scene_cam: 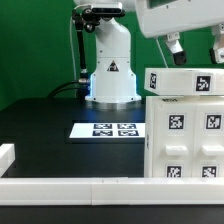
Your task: Assemble cabinet
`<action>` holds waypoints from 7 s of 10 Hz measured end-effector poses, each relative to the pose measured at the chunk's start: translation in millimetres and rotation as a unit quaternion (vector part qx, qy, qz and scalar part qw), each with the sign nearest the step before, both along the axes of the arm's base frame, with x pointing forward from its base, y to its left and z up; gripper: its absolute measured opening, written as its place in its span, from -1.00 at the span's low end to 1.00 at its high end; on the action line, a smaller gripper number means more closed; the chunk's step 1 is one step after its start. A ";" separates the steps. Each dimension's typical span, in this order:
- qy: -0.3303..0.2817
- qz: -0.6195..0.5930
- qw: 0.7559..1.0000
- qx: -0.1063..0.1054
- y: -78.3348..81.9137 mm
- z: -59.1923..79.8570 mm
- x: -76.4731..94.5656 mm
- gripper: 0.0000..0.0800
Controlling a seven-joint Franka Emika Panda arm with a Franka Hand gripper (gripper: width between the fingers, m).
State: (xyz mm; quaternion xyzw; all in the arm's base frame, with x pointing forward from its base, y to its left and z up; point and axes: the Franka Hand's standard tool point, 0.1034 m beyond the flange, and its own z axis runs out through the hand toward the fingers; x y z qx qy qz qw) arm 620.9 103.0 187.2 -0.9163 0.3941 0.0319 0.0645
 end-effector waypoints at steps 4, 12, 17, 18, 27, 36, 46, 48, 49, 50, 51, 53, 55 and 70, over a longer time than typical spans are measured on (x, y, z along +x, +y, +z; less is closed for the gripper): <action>-0.053 0.248 0.967 -0.036 10.1 1.9 4.6 0.62; -0.062 0.660 0.745 -0.070 3.8 14.9 11.1 0.62; -0.046 0.839 0.538 -0.066 4.8 3.5 8.5 0.62; -0.044 0.869 0.489 -0.065 9.2 2.6 7.6 0.62; -0.014 0.940 0.337 -0.040 1.1 -22.7 -0.3 0.62; -0.010 0.908 0.417 -0.044 -1.5 -31.7 -2.3 0.37; 0.031 0.569 0.820 -0.060 -3.8 -32.2 -8.5 0.37; 0.023 0.470 0.881 -0.052 -4.3 -33.6 -8.9 0.37; 0.020 0.403 0.915 -0.031 -5.0 -34.1 -8.9 0.37; 0.021 0.349 0.937 -0.015 -5.0 -34.1 -8.8 0.37; 0.022 0.298 0.954 -0.005 -5.7 -33.4 -7.8 0.37; 0.029 0.239 0.971 -0.010 -5.0 -33.2 -6.9 0.37; 0.033 0.193 0.981 -0.014 -5.2 -33.3 -6.3 0.37; 0.016 -0.464 0.885 0.041 -2.2 -35.7 3.6 0.37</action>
Offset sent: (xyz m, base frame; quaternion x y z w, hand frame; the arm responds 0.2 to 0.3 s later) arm 0.0000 0.0000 0.0000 0.0000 0.0000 -0.1296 0.9916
